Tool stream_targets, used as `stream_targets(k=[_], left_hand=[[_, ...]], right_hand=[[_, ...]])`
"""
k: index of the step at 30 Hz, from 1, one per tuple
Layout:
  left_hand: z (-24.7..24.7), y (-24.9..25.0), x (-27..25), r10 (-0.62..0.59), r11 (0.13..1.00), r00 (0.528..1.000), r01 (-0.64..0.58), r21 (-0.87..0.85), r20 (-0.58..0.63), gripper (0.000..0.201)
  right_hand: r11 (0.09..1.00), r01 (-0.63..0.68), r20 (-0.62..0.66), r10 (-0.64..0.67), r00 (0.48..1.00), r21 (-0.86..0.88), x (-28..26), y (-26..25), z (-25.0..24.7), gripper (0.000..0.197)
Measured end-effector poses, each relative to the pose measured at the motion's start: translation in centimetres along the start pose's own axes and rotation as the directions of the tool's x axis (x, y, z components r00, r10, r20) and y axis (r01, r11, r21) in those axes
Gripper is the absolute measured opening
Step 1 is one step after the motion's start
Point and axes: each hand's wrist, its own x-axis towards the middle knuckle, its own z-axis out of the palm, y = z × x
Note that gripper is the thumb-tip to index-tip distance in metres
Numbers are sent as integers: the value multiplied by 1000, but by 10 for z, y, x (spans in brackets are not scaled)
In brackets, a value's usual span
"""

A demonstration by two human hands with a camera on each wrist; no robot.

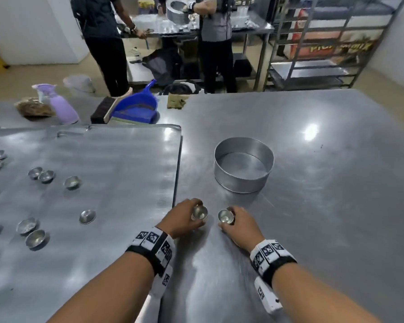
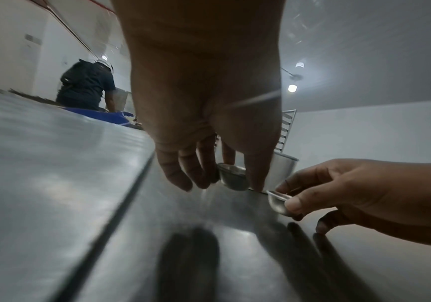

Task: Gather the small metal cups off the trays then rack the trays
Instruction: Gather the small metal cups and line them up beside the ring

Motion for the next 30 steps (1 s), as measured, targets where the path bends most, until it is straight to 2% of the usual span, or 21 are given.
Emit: stream_targets(k=[7,9,14,17,22,26,30], left_hand=[[52,57,52,44,999,997,-42,-25,58,52],[60,71,59,58,997,998,-56,-58,31,54],[80,96,75,111,985,991,-119,-128,-68,42],[88,99,85,77,975,990,-101,-200,-122,39],[89,105,88,-45,929,982,-26,-370,-182,34],[90,107,91,-107,895,976,12,-445,-189,29],[97,103,95,-148,875,968,34,-482,-201,32]], right_hand=[[1000,-26,-60,25,998,-15,11,58,-49,52],[1000,-25,-81,24,996,-16,14,68,-60,50],[999,-12,-103,8,995,-35,29,89,-78,51],[999,-6,-108,1,994,-43,40,96,-82,51],[1000,12,-131,-11,991,4,57,95,-86,46],[992,-20,-121,36,992,124,67,98,-87,59],[971,-1,-111,29,993,238,65,104,-91,46]])
